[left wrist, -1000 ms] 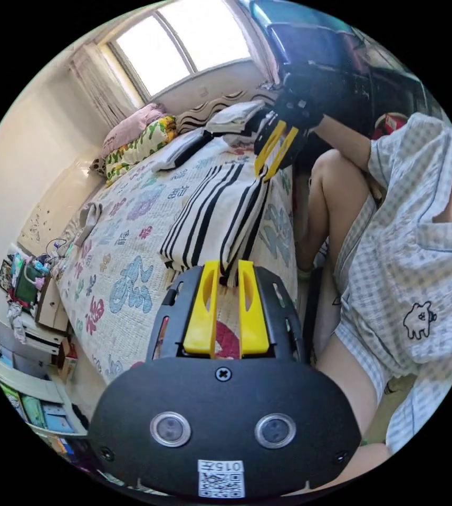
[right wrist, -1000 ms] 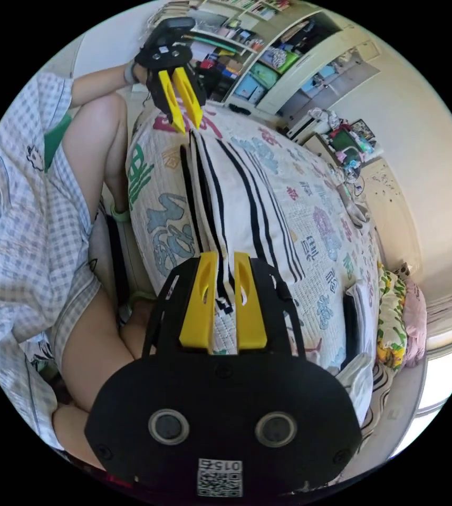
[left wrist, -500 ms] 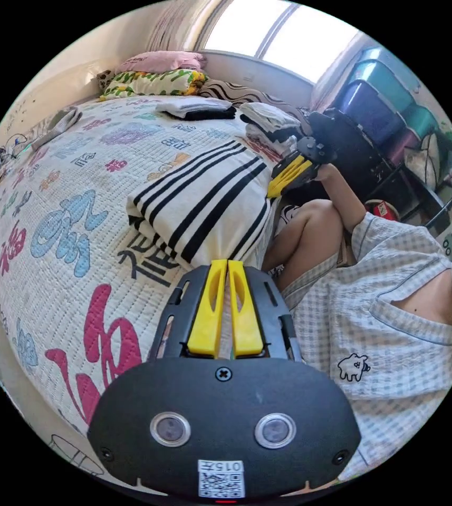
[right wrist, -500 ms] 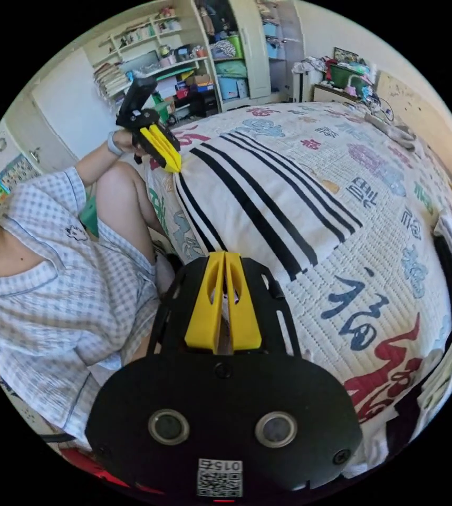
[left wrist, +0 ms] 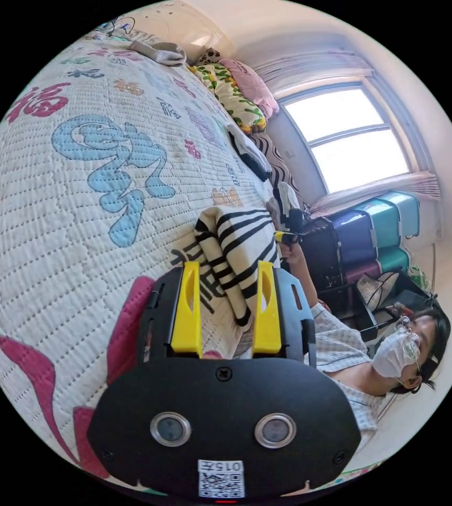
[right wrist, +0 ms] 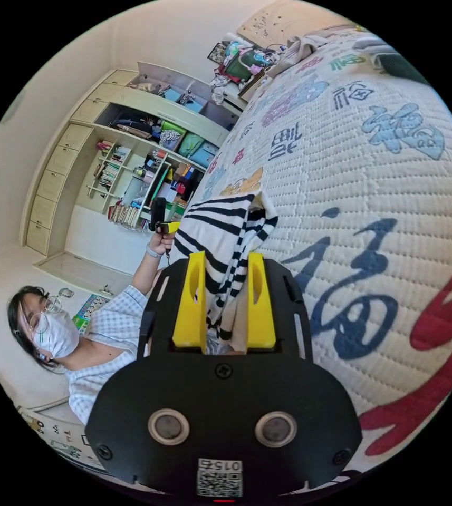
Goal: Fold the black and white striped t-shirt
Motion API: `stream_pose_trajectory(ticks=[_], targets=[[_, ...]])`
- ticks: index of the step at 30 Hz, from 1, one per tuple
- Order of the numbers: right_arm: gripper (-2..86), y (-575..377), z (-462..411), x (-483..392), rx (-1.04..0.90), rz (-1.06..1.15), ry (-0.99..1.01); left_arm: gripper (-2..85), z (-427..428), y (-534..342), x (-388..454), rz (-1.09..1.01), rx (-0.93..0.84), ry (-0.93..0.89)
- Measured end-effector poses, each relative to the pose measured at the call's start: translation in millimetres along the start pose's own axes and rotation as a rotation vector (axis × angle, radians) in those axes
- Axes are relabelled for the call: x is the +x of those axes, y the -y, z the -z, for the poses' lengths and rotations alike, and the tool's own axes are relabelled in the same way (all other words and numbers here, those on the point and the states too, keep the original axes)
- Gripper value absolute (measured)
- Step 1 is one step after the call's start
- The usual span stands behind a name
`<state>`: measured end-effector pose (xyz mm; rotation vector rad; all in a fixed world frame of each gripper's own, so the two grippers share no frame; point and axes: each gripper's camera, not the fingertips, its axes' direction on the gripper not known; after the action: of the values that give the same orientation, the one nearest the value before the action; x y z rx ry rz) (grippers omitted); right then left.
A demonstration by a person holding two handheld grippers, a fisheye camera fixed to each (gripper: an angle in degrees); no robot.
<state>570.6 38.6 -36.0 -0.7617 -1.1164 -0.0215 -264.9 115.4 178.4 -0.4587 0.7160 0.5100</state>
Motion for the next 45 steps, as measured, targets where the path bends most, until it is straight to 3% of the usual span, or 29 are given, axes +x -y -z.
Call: stream_pose_trajectory(ticks=[4,8,15,20,24,27,29,32,34,36,40,45], targets=[[6.8,16,10,-4,-0.023,-0.005,0.044,11.0,-4,26,-4,0.000,-0.014,-0.001],[5.2,22,48,-28,0.002,0.040,0.025,7.5,3,47,-5,-0.004,0.029,-0.150],[5.1,16,236,-133,0.134,0.097,-0.316,7.0,-46,145,101,-0.218,0.013,-0.337],[5.3,9,344,-166,0.240,-0.096,-0.603,6.8,-138,237,169,-0.274,-0.022,-0.500],[5.5,7,392,-122,0.317,-0.362,-0.748,6.9,-234,299,179,-0.204,-0.067,-0.572],[5.7,3,389,-56,0.329,-0.524,-0.723,6.9,-288,323,156,-0.135,-0.104,-0.499],[5.9,1,381,-36,0.324,-0.493,-0.670,6.5,-300,327,136,-0.107,-0.114,-0.536],[5.6,-12,391,-49,0.473,-0.392,-0.602,3.4,-281,330,115,-0.164,-0.111,-0.509],[4.0,-22,404,-86,0.660,-0.378,-0.714,1.6,-243,335,100,-0.218,-0.031,-0.412],[3.9,-11,397,-122,0.700,-0.311,-0.832,2.3,-212,341,91,-0.264,0.049,-0.269],[6.5,87,314,-191,0.459,-0.076,-1.059,9.1,-169,353,76,-0.259,0.260,0.117],[7.8,231,159,-181,0.051,0.051,-1.150,12.9,-191,372,58,-0.147,0.262,0.132]])
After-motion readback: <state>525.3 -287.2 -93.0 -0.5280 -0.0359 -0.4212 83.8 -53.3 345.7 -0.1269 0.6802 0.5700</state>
